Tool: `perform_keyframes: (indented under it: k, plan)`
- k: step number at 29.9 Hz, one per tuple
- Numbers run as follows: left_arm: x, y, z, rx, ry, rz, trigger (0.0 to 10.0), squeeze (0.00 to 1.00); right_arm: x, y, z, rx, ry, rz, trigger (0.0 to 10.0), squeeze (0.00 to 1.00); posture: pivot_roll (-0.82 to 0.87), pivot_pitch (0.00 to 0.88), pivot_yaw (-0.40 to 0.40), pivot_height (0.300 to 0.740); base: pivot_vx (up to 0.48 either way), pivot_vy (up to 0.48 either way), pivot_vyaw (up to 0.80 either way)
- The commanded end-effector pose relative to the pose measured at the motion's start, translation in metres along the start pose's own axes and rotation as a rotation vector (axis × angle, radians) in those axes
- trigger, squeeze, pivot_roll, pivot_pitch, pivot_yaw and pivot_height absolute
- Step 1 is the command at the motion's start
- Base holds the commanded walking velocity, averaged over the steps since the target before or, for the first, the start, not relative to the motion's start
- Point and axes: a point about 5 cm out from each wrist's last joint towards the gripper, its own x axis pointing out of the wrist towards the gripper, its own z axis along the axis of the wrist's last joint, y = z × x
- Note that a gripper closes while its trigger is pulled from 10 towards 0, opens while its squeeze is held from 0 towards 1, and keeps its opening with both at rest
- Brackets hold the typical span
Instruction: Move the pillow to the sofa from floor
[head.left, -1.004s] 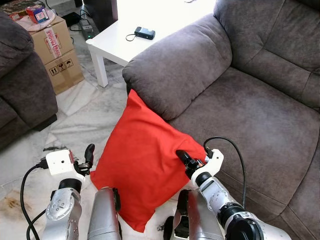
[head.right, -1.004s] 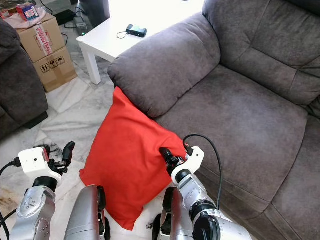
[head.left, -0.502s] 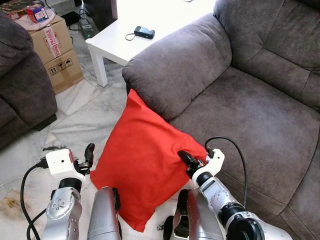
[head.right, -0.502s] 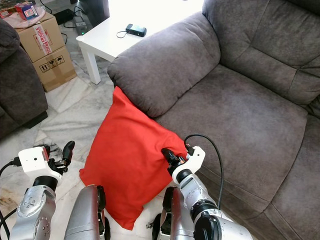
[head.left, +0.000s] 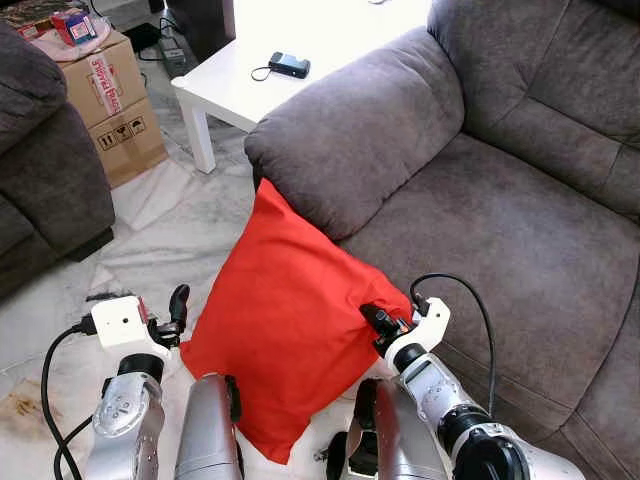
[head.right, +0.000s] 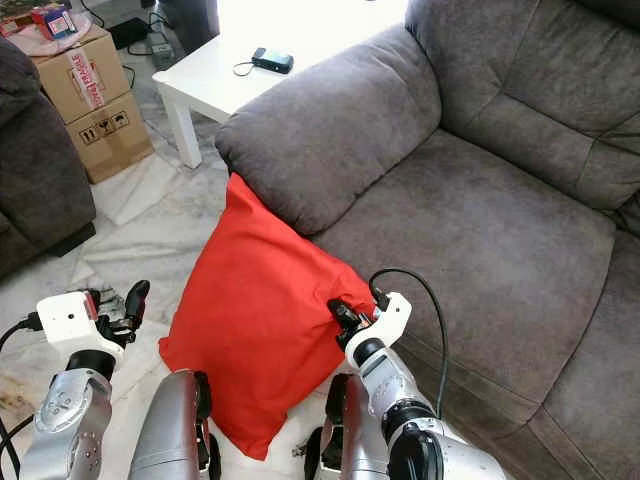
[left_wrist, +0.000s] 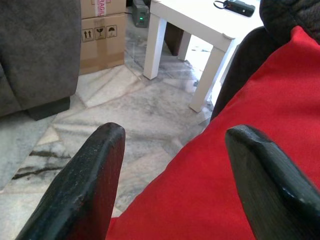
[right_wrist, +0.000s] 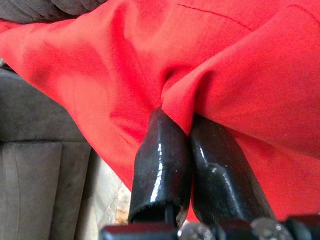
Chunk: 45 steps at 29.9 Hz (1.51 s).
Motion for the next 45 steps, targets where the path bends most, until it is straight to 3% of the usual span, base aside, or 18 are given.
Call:
perform_keyframes:
  k: [1, 8, 10, 11, 13, 14, 21, 30, 35, 38, 45]
  plan:
    - [-0.001, 0.002, -0.002, 0.003, 0.015, 0.008, 10.0, 0.00, -0.005, -0.008, -0.002, -0.005, 0.007, -0.027, 0.0, 0.00, 0.26, 0.230, -0.129, 0.573, 0.000, 0.000, 0.00]
    - [0.002, 0.002, -0.003, 0.005, 0.016, 0.003, 10.0, 0.00, -0.004, -0.006, 0.000, -0.028, -0.004, -0.012, 0.0, 0.00, 0.25, 0.213, -0.125, 0.573, 0.000, 0.000, 0.00]
    - [0.002, 0.002, -0.004, 0.009, 0.019, 0.001, 10.0, 0.00, -0.003, -0.005, 0.003, -0.097, 0.000, -0.002, 0.0, 0.00, 0.25, 0.207, -0.125, 0.573, 0.000, 0.000, 0.00]
    - [0.001, 0.003, -0.004, 0.021, 0.021, -0.002, 10.0, 0.00, -0.003, -0.004, 0.005, -0.150, 0.001, 0.001, 1.1, 0.00, 0.24, 0.203, -0.124, 0.573, 0.000, 0.000, 0.00]
    - [0.001, 0.004, -0.005, 0.036, 0.024, -0.005, 10.0, 0.00, -0.003, -0.003, 0.006, -0.204, 0.001, 0.005, 1.1, 0.00, 0.24, 0.200, -0.122, 0.573, 0.000, 0.000, 0.00]
    - [0.001, 0.005, -0.006, 0.035, 0.027, -0.005, 10.0, 0.00, -0.004, -0.004, 0.010, -0.275, -0.013, 0.005, 10.0, 0.00, 0.23, 0.196, -0.120, 0.573, 0.000, 0.000, 0.00]
    - [0.006, 0.004, -0.004, 0.058, 0.026, -0.028, 10.0, 0.00, -0.015, -0.012, 0.039, -0.502, -0.129, -0.012, 10.0, 0.00, 0.21, 0.176, -0.101, 0.573, 0.000, 0.000, 0.00]
    - [0.012, 0.006, -0.001, 0.083, 0.016, -0.044, 10.0, 0.00, -0.020, -0.006, 0.054, -0.644, -0.238, 0.021, 10.0, 0.00, 0.20, 0.151, -0.086, 0.573, 0.000, 0.000, 0.00]
    - [0.010, 0.007, 0.000, 0.106, 0.002, -0.049, 10.0, 0.00, -0.022, -0.005, 0.051, -0.677, -0.247, 0.027, 10.0, 0.00, 0.20, 0.146, -0.085, 0.573, 0.000, 0.000, 0.00]
    - [0.007, 0.006, 0.002, 0.124, -0.014, -0.057, 10.0, 0.00, -0.026, -0.008, 0.050, -0.760, -0.239, 0.019, 10.0, 0.00, 0.20, 0.142, -0.081, 0.573, 0.000, 0.000, 0.00]
    - [0.006, 0.007, 0.004, 0.141, -0.023, -0.068, 10.0, 0.00, -0.037, -0.012, 0.058, -0.755, -0.303, 0.002, 10.0, 0.00, 0.18, 0.132, -0.071, 0.573, 0.000, 0.000, 0.00]
